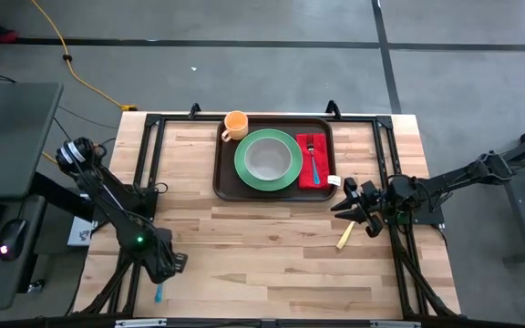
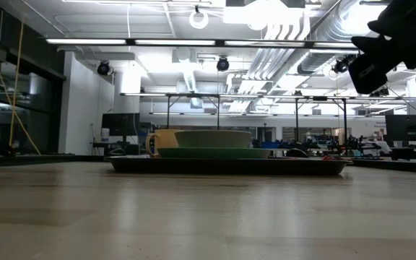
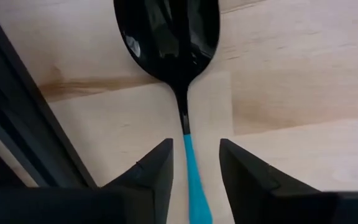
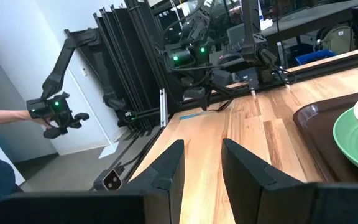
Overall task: Set up tray
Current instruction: Put the blue spoon on the red table napkin to right of the green plate
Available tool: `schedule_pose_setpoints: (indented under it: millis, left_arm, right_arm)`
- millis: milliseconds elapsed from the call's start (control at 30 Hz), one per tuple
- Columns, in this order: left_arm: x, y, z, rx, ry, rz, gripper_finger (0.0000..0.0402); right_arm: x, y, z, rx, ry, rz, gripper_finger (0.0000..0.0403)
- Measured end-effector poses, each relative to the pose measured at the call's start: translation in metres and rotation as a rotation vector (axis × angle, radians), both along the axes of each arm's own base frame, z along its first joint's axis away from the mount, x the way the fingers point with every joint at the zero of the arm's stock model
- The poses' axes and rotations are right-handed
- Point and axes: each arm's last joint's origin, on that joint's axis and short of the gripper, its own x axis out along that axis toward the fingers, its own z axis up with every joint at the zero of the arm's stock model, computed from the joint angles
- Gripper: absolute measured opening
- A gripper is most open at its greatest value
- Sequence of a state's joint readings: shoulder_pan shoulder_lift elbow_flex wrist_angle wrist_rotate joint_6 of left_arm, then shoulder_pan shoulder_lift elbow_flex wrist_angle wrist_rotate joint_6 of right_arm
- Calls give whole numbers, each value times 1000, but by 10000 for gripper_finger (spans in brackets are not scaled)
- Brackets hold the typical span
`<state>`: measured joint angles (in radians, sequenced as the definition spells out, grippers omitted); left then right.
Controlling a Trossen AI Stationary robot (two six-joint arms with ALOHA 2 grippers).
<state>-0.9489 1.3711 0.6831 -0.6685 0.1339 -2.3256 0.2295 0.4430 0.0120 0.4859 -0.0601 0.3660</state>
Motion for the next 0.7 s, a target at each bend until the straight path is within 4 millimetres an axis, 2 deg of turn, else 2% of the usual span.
schedule_pose_setpoints:
  millis: [300,700]
  left_arm:
    - [1,-2,-5,6,21,-22,132]
    - [1,-1,-5,14,21,-17,127]
  right_arm:
    - [0,0,1,2,-9,0,85]
    - [0,0,1,16,-6,1,85]
